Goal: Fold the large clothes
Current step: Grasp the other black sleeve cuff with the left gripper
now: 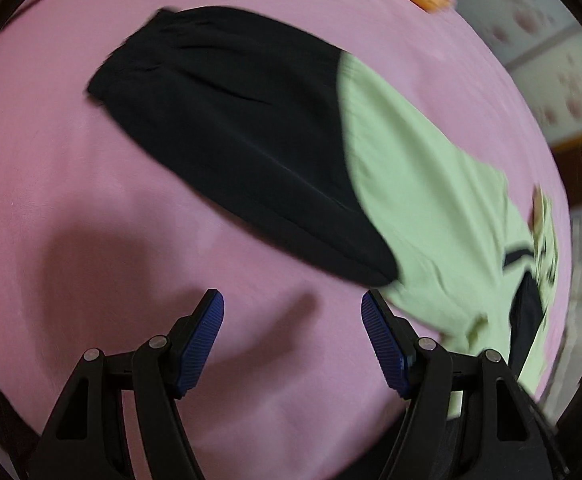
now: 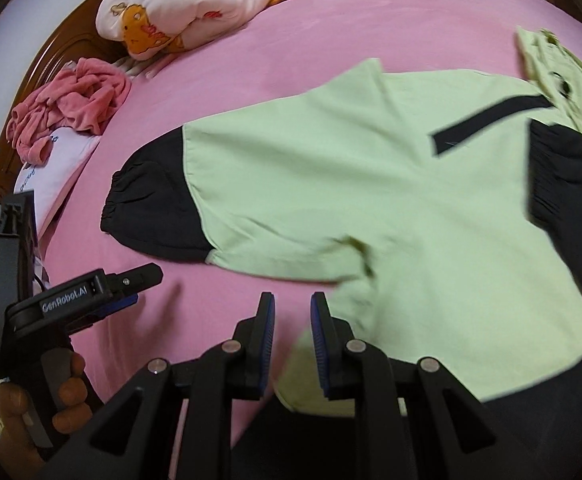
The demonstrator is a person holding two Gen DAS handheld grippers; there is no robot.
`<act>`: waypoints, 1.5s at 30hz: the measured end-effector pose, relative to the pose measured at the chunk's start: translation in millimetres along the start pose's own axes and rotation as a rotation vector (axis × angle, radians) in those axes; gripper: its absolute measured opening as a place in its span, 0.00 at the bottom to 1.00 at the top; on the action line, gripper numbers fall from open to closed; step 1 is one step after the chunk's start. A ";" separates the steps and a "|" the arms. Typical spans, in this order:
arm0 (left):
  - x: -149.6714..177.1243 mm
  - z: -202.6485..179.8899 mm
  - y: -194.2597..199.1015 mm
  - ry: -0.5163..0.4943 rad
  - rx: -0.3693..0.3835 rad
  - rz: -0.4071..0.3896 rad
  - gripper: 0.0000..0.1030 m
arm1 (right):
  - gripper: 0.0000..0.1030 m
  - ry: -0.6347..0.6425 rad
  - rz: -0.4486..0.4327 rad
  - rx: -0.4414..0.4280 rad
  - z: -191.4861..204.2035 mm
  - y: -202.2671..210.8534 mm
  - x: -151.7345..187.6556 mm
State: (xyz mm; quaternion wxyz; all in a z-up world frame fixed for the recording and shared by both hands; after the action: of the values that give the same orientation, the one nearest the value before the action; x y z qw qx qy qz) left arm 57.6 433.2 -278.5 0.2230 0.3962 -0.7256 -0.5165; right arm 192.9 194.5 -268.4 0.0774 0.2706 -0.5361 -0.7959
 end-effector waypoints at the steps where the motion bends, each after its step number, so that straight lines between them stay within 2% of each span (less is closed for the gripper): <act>1: -7.1 7.5 -1.8 0.027 0.013 -0.002 0.68 | 0.18 0.005 0.001 -0.002 4.3 -5.5 -4.2; 7: -55.4 47.5 -14.3 0.192 0.120 -0.011 0.68 | 0.18 0.022 0.000 -0.002 20.0 -30.9 -20.9; 11: -75.8 50.3 -20.2 0.201 0.146 -0.046 0.68 | 0.18 0.014 0.001 -0.013 24.3 -42.3 -26.7; 16: -109.0 53.7 -27.8 0.215 0.137 -0.098 0.66 | 0.18 0.002 0.003 -0.026 21.8 -47.5 -26.3; 17: -114.0 52.1 -26.5 0.216 0.123 -0.118 0.54 | 0.18 0.000 0.006 -0.025 21.2 -48.5 -26.0; 18: -116.7 50.1 -24.9 0.211 0.107 -0.134 0.29 | 0.18 -0.002 0.010 -0.025 19.1 -48.6 -25.0; 20: -118.5 34.2 -18.6 0.177 0.082 -0.168 0.07 | 0.18 -0.010 0.010 -0.023 14.1 -45.9 -23.7; 23: -113.8 2.3 3.1 0.108 0.072 -0.231 0.04 | 0.18 -0.035 0.001 -0.012 1.7 -34.4 -22.4; 26: -94.7 -51.3 28.7 -0.023 0.122 -0.260 0.04 | 0.18 -0.061 -0.021 -0.001 -12.9 -19.2 -21.9; 30: -46.9 -140.1 53.7 -0.242 0.220 -0.258 0.04 | 0.18 -0.107 -0.067 0.022 -43.1 6.4 -18.5; 31: -26.7 -170.6 58.5 -0.320 0.256 -0.249 0.04 | 0.18 -0.127 -0.082 0.030 -54.1 14.5 -15.7; 33: 1.4 -209.5 62.4 -0.413 0.307 -0.230 0.04 | 0.18 -0.164 -0.107 0.043 -74.1 28.3 -9.7; 35: 45.5 -257.4 60.0 -0.519 0.372 -0.185 0.04 | 0.18 -0.205 -0.134 0.065 -100.8 47.3 0.5; 37: 88.7 -280.1 56.7 -0.589 0.391 -0.156 0.05 | 0.18 -0.237 -0.153 0.090 -125.7 63.5 13.0; 38: 113.0 -291.0 50.8 -0.630 0.385 -0.134 0.09 | 0.18 -0.251 -0.158 0.103 -137.1 70.3 19.5; 40: 150.8 -312.5 27.8 -0.693 0.359 -0.076 0.24 | 0.18 -0.288 -0.163 0.135 -164.0 84.5 37.4; 42: 182.7 -325.1 2.1 -0.729 0.306 -0.018 0.46 | 0.18 -0.334 -0.156 0.166 -193.8 98.2 61.0; 45: 213.8 -330.4 -22.0 -0.729 0.239 0.044 0.52 | 0.18 -0.383 -0.143 0.191 -224.3 112.0 90.0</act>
State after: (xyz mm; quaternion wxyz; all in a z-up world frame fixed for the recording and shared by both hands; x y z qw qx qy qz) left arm 181.9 68.4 -195.9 -0.0866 0.1942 -0.8207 -0.5304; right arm 213.7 -70.9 -262.0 -0.1085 0.1577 -0.5932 -0.7819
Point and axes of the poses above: each gripper's, at about its wrist camera, not at the fingertips, and y roughly against the way its jaws point, z to its left, x to its underside, the point moved 5 cm from there along -y, roughly the way its jaws point, and after that the axes turned 9 degrees about y, right-handed, at the moved point
